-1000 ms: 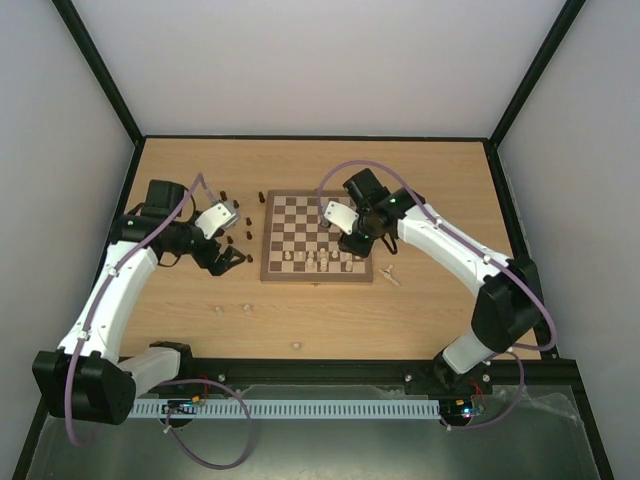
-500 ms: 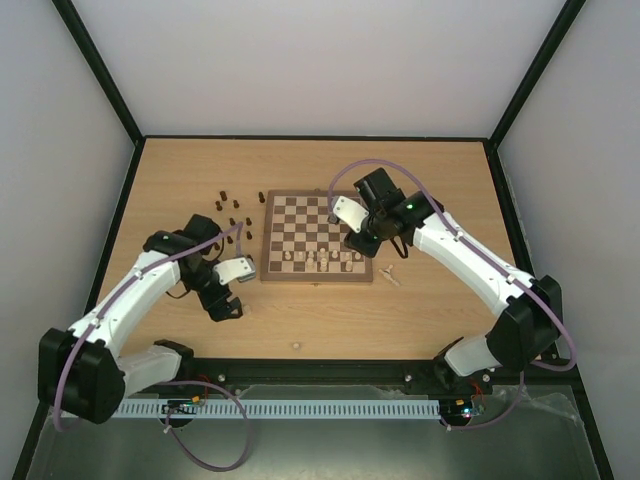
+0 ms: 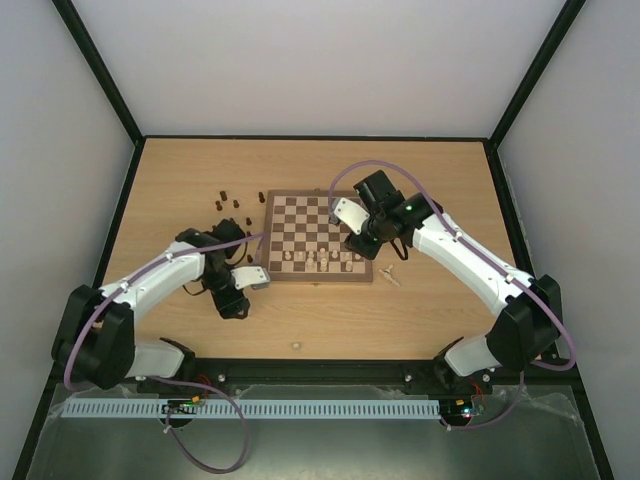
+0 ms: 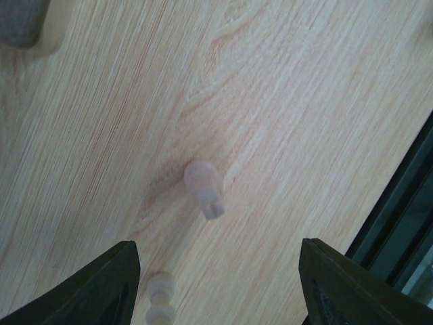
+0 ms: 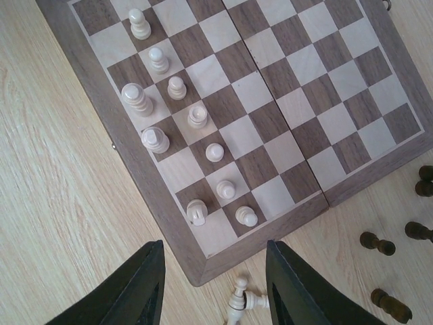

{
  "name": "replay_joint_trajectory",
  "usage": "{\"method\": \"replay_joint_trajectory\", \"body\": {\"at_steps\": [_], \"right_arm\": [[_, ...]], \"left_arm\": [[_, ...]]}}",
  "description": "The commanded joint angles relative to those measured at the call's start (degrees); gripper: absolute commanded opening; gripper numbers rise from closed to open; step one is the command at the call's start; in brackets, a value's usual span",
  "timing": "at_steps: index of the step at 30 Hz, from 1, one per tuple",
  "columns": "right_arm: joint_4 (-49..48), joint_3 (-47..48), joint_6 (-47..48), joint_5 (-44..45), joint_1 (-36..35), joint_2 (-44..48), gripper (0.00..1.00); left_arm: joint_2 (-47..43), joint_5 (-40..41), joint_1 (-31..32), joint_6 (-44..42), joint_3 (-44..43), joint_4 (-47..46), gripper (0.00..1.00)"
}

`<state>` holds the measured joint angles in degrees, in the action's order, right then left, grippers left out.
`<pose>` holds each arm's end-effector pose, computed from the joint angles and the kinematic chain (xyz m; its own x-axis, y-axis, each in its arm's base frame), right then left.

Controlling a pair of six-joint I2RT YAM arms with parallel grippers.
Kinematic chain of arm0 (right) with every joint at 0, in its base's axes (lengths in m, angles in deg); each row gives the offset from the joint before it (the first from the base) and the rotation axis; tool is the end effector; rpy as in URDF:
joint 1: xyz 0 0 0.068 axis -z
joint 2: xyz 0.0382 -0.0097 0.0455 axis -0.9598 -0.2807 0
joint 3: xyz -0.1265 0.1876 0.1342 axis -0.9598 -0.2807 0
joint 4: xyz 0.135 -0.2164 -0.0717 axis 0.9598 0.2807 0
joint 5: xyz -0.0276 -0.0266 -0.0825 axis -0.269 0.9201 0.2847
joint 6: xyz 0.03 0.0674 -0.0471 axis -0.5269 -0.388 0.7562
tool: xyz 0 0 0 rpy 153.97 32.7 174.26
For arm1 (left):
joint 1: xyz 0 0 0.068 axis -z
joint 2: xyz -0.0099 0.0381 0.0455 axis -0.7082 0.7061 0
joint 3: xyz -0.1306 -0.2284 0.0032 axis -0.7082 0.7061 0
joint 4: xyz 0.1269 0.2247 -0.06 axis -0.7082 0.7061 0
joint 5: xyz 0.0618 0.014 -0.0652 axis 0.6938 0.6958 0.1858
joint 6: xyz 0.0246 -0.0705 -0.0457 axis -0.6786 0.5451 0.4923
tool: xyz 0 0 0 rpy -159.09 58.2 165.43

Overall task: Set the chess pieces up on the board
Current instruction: Pick up the chess piece at the center of the board.

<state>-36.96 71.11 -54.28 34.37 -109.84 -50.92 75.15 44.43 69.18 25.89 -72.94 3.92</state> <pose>0.2734 0.2058 0.2679 -0.2620 -0.7554 -0.6007 -0.8326 0.4916 -0.2551 0.1888 -0.1072 0.1419 -0.4425 0.8666 -0.2306 0.8959 0.4161 -0.1556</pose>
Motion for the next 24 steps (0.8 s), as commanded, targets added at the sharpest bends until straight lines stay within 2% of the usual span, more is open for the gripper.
{"method": "replay_joint_trajectory", "body": {"at_steps": [1,11,24], "right_arm": [[2.0,-1.3,0.1,0.4,0.0,0.6,0.42],[0.9,-3.9,1.3,-0.5,1.9,2.1,0.42],[0.4,-6.3,2.5,-1.7,4.5,3.5,0.43]], "left_arm": [[2.4,1.5,3.2,2.9,0.4,-3.8,0.65],[6.6,3.8,6.7,6.0,0.9,-7.2,0.47],[9.1,5.3,7.6,7.6,1.5,-7.4,0.19]]}}
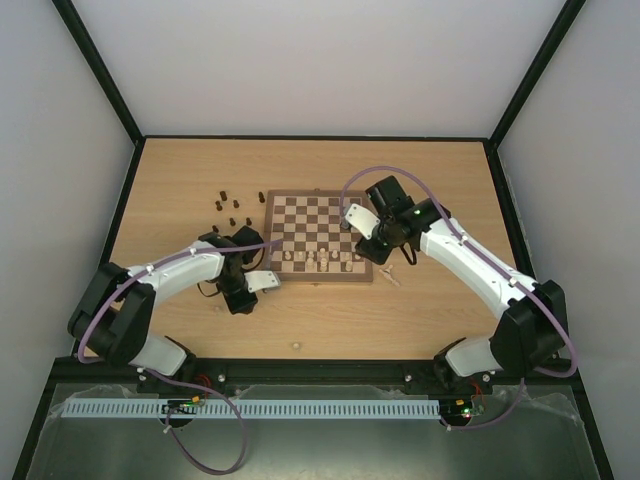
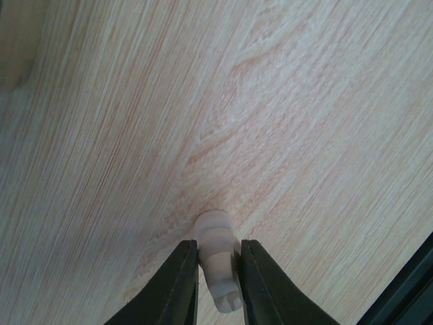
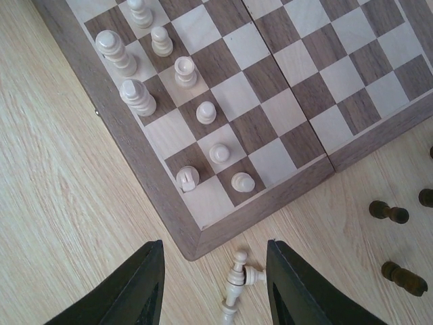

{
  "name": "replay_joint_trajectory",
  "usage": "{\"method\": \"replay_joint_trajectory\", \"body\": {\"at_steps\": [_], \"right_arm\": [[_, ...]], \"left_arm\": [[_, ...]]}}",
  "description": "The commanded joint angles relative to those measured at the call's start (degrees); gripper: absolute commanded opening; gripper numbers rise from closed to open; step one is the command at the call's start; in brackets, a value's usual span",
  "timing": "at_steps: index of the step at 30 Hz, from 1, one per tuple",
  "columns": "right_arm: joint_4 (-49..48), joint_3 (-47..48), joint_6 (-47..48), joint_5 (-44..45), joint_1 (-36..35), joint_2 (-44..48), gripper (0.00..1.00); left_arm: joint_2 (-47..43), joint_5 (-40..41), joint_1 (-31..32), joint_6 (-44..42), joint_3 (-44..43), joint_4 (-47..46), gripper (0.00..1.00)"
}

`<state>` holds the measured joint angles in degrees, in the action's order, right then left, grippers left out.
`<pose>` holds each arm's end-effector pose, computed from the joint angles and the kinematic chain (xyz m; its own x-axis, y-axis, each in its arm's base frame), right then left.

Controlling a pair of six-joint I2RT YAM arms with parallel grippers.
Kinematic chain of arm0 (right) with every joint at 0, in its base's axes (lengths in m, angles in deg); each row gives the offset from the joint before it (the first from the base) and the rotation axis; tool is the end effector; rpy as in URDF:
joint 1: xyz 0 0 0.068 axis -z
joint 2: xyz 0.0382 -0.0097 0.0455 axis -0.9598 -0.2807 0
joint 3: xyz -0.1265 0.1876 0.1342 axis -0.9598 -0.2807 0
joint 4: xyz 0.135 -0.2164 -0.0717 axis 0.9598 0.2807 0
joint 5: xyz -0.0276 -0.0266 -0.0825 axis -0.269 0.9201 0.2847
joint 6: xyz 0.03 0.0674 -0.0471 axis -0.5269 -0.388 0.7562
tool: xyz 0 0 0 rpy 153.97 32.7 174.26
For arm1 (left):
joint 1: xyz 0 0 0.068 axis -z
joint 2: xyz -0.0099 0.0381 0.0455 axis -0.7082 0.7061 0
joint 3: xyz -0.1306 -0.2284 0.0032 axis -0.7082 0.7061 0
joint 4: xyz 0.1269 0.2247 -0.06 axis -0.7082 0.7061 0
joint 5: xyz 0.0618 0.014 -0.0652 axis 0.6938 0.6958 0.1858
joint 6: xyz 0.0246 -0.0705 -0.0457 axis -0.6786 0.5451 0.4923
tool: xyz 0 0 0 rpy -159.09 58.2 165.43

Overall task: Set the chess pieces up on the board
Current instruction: Pick up the chess piece at the center of the board.

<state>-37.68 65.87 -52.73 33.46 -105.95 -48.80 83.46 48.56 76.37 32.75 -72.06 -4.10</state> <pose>0.2745 0.1805 0.2487 -0.3078 -0.7604 -0.5719 -0.8216 0.5156 -0.2434 0.1930 -0.1352 0.1083 -0.4414 0.8837 -0.1559 0.8958 0.4237 -0.1342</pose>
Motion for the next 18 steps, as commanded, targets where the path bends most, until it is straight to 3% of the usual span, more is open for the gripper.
{"method": "replay_joint_trajectory", "body": {"at_steps": [1,5,12,18], "right_arm": [[1.1,-1.1,1.0,-0.8,0.7,1.5,0.42],[1.0,-1.5,1.2,-1.1,1.1,2.0,0.42],[0.9,-1.7,1.0,-1.8,1.9,3.1,0.42],[0.6,-2.2,0.6,-2.0,2.4,4.2,0.43]], "left_arm": [[0.9,1.2,0.5,0.8,0.5,0.7,0.16],[0.2,1.4,0.7,1.1,-0.1,0.8,0.08],[-3.5,2.3,0.7,1.5,-6.8,2.5,0.08],[0.8,1.2,0.7,0.8,-14.3,2.7,0.08]]}}
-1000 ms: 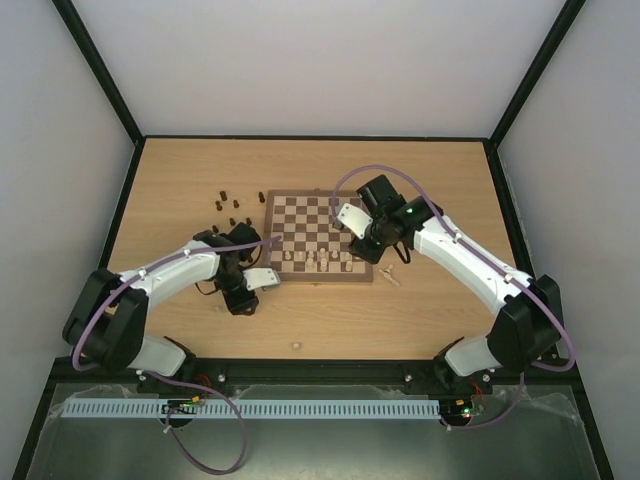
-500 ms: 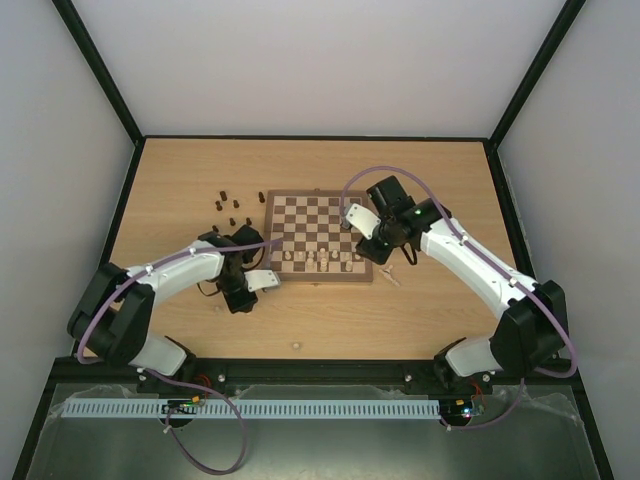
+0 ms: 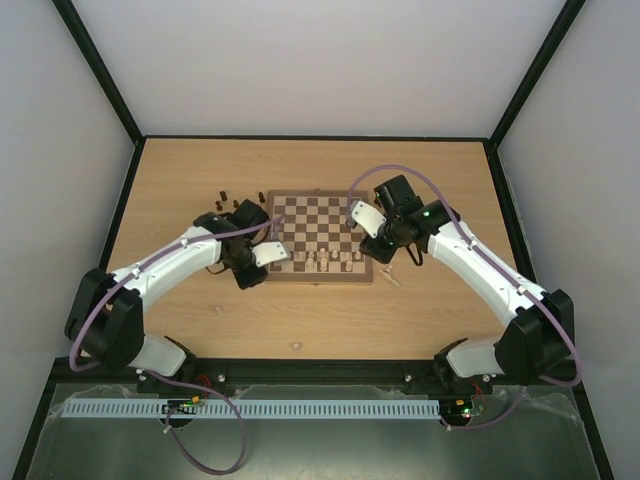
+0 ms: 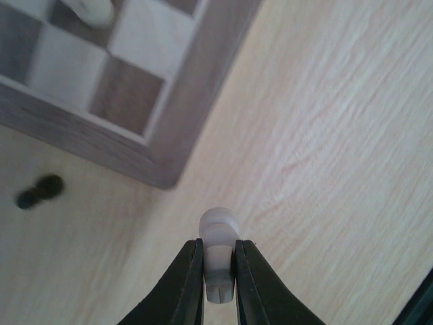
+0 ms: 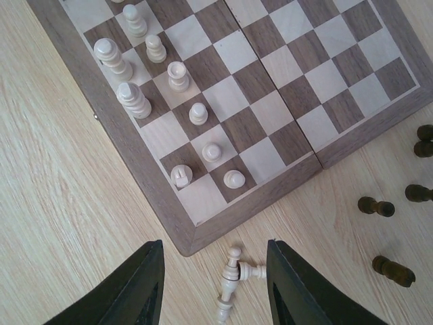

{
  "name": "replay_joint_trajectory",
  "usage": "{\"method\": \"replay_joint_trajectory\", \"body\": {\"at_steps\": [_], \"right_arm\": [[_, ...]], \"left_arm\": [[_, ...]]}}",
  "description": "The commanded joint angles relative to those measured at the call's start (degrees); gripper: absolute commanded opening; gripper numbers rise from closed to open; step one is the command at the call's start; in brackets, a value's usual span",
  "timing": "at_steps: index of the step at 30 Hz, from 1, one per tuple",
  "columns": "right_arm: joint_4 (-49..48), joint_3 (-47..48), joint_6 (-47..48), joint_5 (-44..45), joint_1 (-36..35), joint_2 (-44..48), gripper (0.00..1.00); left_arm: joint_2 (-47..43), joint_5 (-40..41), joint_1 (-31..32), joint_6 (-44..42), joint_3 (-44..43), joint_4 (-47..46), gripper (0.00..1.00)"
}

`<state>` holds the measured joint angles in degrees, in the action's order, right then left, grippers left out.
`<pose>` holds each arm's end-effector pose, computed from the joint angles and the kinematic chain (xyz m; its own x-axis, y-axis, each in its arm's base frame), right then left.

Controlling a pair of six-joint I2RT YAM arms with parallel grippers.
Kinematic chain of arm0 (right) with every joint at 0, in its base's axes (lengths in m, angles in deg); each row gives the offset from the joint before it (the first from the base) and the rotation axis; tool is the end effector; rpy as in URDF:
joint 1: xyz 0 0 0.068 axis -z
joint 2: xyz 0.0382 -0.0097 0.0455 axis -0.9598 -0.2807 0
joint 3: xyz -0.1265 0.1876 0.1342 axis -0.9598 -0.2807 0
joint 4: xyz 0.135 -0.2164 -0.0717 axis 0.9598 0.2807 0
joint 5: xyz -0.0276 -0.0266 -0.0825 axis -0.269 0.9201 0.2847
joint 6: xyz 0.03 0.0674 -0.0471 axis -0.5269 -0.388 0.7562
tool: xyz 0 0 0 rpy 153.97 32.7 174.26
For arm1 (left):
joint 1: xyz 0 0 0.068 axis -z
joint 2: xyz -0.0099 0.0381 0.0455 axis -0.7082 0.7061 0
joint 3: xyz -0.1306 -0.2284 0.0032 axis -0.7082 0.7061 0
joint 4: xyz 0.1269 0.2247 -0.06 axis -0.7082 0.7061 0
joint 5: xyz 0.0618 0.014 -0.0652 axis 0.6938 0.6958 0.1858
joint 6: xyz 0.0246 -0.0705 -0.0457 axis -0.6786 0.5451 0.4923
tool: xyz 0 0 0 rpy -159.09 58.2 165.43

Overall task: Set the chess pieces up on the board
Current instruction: Pick up the chess piece at the center of the board, then place the chess piece on the chessboard.

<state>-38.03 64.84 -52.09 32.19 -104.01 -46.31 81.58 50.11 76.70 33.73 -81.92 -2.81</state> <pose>0.2732 0.1688 0.2563 -0.3030 -0.7420 -0.5981 -0.8101 0.5310 -0.2484 0.2239 -0.1534 0.1606 -0.4174 0.8609 -0.2908 0.9019 0.4317 -0.0162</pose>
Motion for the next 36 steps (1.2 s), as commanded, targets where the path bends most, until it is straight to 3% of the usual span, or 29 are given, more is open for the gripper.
{"method": "replay_joint_trajectory", "body": {"at_steps": [1,15,36], "right_arm": [[1.0,-1.2,-0.1,-0.5,0.6,1.9,0.43],[1.2,-3.9,-0.3,-0.5,2.0,5.9,0.43],[0.3,-7.4,0.4,-1.1,3.3,8.2,0.43]], "left_arm": [[3.8,-0.7,0.5,-0.4,-5.6,1.4,0.08],[15.2,-0.8,4.0,-0.4,-16.7,0.3,0.08],[20.8,1.2,4.7,1.0,-19.9,-2.6,0.09]]}}
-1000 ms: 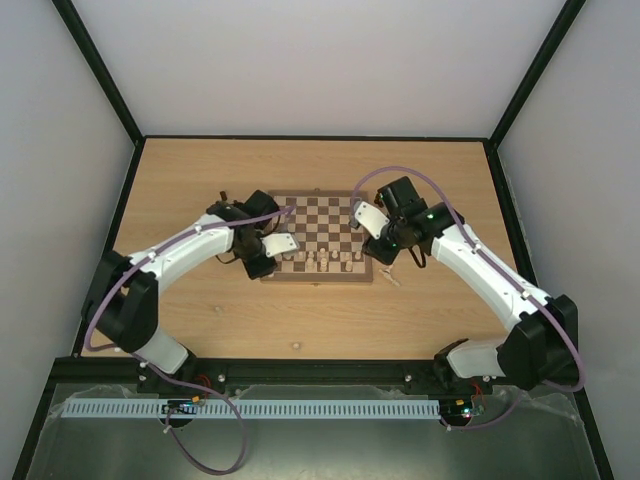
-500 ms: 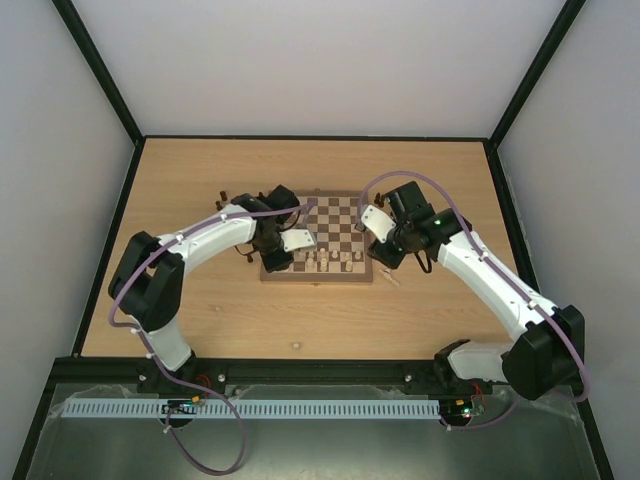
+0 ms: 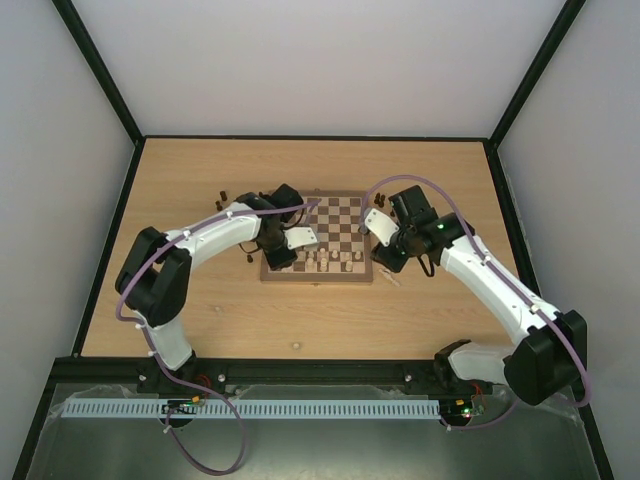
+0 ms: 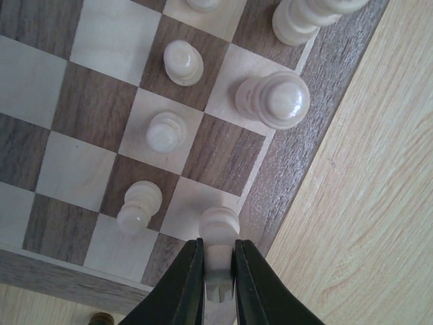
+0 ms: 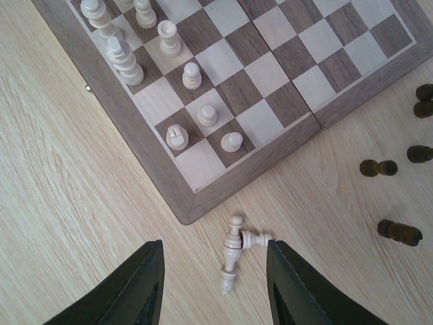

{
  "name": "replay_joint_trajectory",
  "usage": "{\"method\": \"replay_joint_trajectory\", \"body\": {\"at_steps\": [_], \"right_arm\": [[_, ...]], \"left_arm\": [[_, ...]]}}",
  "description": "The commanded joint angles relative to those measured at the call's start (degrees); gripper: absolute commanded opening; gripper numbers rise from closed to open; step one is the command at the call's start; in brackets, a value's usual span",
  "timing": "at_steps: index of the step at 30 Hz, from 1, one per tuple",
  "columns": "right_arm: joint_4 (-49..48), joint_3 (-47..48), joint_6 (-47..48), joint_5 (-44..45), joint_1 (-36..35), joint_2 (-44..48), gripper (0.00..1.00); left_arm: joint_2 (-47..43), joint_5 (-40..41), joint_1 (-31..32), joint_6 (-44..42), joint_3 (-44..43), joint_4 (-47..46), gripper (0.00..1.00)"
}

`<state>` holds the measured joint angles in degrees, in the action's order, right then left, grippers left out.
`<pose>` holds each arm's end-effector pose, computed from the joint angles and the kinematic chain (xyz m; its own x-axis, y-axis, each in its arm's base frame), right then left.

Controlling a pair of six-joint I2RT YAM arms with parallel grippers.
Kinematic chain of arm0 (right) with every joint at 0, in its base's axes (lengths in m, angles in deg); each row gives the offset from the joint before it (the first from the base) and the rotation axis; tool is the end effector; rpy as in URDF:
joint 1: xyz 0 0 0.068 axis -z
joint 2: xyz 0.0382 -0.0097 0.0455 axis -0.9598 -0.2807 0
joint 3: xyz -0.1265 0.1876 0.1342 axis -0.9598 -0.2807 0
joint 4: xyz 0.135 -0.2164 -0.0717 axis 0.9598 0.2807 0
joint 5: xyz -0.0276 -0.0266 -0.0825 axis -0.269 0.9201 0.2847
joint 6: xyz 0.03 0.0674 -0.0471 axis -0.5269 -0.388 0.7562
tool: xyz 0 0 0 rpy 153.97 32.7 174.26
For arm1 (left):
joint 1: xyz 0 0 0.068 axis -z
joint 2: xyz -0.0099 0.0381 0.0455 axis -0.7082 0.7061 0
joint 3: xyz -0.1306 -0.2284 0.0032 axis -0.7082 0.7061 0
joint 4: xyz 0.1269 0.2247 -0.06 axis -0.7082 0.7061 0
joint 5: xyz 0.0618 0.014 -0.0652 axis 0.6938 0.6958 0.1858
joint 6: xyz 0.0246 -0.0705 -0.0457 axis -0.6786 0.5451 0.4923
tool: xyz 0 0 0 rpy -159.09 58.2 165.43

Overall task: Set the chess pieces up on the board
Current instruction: Place the chess piece on the chessboard.

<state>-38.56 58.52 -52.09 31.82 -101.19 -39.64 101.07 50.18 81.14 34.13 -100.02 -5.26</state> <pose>0.2571 0.1432 0.2517 -0.3292 -0.7206 -0.6102 -0.7826 0.5698 -0.2507 0.2819 -0.2215 0.1521 -0.3516 0.8851 -0.3051 0.9302 0.3670 -0.0074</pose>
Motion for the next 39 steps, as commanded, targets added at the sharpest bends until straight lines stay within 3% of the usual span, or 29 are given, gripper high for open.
{"method": "replay_joint_trajectory", "body": {"at_steps": [1,14,30,35,39], "right_arm": [[0.9,-1.1,0.5,-0.7,0.5,1.6,0.43],[0.7,-2.9,1.1,-0.7,1.1,3.1,0.43],[1.4,-3.7,1.3,-0.8,1.3,4.0,0.43],[2.2,-2.7,1.2,-1.6,1.3,4.3,0.44],[3.0,-2.1,1.4,-4.3,1.3,4.9,0.51]], "left_arm": [[1.4,1.2,0.3,0.7,-1.8,-0.1,0.09],[2.5,2.7,0.1,0.9,-1.7,-0.3,0.13],[1.6,2.8,0.0,1.4,-1.8,-0.1,0.28],[-2.2,3.0,0.0,1.8,-2.5,0.6,0.39],[-7.1,4.3,-0.5,2.3,-3.3,1.2,0.53]]}}
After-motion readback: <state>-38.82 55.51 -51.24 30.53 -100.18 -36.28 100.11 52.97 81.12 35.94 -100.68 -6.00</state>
